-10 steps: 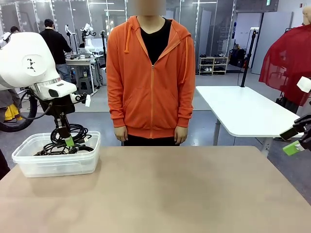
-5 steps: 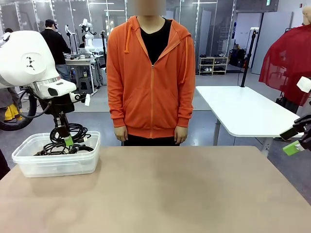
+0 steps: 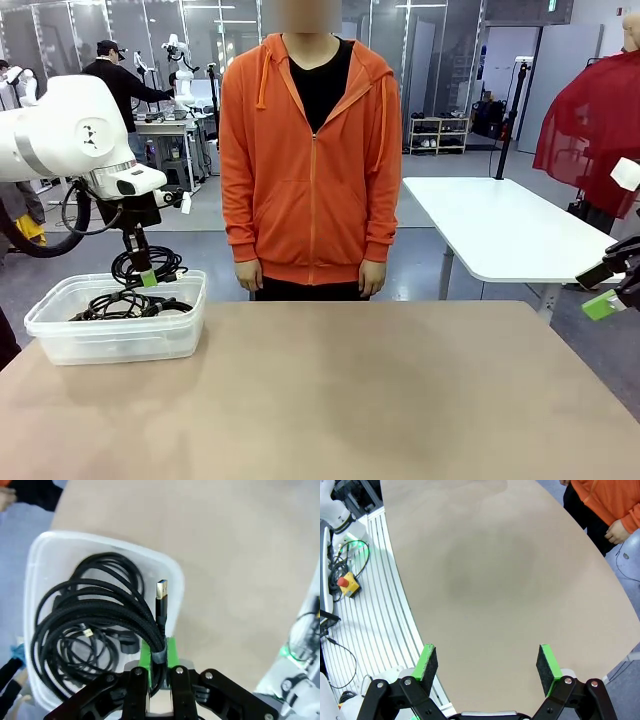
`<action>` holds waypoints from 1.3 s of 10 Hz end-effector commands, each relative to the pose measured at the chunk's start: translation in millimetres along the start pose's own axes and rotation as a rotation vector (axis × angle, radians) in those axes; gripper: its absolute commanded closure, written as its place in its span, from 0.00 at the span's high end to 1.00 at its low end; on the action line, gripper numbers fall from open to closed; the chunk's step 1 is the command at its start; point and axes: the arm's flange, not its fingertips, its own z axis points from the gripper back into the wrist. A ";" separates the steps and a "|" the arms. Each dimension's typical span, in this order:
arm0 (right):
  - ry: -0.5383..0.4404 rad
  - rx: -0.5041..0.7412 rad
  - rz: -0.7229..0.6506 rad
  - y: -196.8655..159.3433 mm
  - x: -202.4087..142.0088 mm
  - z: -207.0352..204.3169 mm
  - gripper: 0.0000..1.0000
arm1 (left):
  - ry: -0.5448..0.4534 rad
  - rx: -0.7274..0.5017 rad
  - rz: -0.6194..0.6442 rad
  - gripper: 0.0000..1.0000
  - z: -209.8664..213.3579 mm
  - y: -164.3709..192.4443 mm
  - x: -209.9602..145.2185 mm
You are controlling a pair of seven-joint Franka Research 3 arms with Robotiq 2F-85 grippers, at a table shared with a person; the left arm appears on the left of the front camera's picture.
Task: Organize and store the cables.
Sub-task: Place the USB Extension Cable into the Organizing box.
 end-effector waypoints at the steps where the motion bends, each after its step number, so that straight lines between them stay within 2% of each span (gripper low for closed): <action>1: 0.005 0.001 0.019 -1.9 -0.1 0.3 1.00 | 0.004 -0.032 0.027 0.14 -2.9 29.7 6.9; 3: 0.005 0.001 0.019 -1.9 -0.1 0.3 1.00 | -0.025 -0.069 0.033 0.14 -25.4 50.5 9.6; 6: 0.005 0.001 0.019 -1.9 -0.1 0.3 1.00 | 0.017 -0.121 0.063 0.14 -52.4 56.4 15.7; 10: 0.005 0.001 0.019 -1.9 -0.1 0.3 1.00 | 0.054 -0.132 0.103 0.14 -80.8 71.5 23.4; 11: 0.005 0.001 0.019 -1.9 -0.1 0.3 1.00 | 0.053 -0.142 0.098 0.33 -84.3 72.9 25.9; 12: 0.005 0.001 0.019 -1.9 -0.1 0.3 1.00 | 0.064 -0.136 0.092 0.38 -84.1 70.6 27.8; 13: 0.005 0.001 0.019 -1.9 -0.1 0.3 1.00 | 0.067 -0.135 0.092 0.56 -81.8 68.3 27.7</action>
